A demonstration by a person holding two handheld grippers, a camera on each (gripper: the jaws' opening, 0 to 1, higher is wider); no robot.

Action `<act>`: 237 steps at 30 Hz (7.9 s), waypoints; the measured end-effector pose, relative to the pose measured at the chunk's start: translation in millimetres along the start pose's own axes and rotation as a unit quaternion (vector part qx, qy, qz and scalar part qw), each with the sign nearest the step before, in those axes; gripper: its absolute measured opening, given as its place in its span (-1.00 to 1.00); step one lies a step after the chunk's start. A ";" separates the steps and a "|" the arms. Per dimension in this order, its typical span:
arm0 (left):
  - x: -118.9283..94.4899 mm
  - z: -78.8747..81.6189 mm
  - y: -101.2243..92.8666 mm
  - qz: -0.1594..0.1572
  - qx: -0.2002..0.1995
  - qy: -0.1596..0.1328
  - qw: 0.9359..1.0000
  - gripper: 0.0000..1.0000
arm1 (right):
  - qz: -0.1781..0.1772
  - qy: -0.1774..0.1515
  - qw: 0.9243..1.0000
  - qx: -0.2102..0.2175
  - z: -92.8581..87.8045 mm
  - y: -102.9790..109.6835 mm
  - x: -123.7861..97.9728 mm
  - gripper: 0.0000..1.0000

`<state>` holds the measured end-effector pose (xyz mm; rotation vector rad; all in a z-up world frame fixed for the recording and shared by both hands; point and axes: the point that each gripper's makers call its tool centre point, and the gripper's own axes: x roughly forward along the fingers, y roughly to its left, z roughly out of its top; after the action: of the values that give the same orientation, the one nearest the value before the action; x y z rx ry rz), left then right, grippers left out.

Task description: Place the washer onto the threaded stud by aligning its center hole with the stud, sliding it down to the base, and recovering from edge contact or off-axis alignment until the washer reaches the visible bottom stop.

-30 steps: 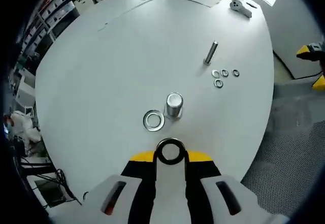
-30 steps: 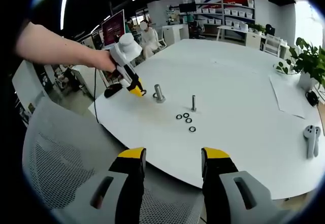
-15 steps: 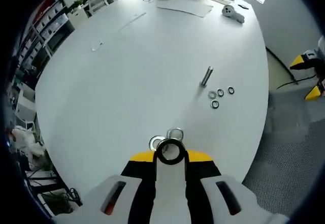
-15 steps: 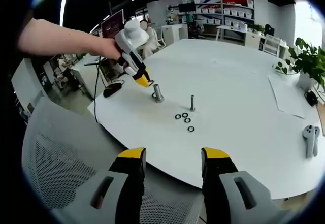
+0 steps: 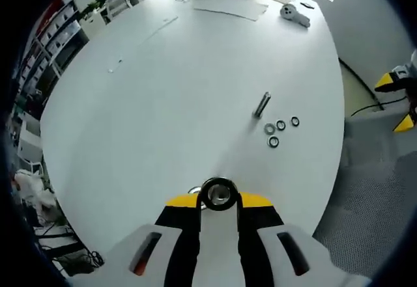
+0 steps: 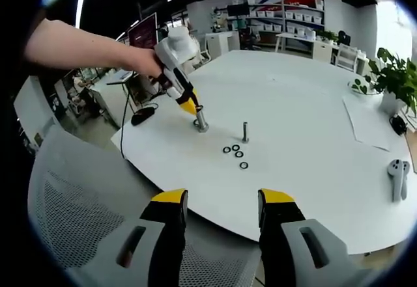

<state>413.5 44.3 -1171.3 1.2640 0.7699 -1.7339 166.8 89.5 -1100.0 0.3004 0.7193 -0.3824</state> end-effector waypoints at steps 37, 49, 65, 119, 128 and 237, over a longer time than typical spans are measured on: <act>51.4 -16.4 2.6 0.006 0.003 0.061 0.998 -0.61 | 0.004 0.001 1.000 0.009 -1.1 -0.7 1.3 -0.09; 47.4 -16.6 3.5 0.007 -0.002 0.041 0.999 -0.56 | 0.010 0.010 1.000 0.002 -3.3 3.1 0.7 -0.09; 39.5 -43.2 33.8 0.012 -0.075 0.015 0.997 -0.48 | 0.007 0.018 1.000 -0.002 -8.2 1.1 3.8 -0.09; 52.2 -66.6 41.2 -0.005 0.044 0.086 0.995 -0.59 | 0.000 0.018 1.000 0.000 -7.2 -2.1 2.3 -0.10; 52.4 -68.2 38.3 0.003 -0.014 0.083 0.996 -0.49 | -0.001 0.016 1.000 0.000 -6.7 -2.5 1.7 -0.11; 23.2 -0.9 -2.5 -0.015 0.157 0.079 0.984 -0.62 | 0.007 0.009 1.000 0.007 -4.8 -1.7 2.9 -0.15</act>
<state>408.3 39.9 -1193.7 1.6264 0.6222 -1.8461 165.3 89.2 -1105.6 0.3230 0.7321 -0.3714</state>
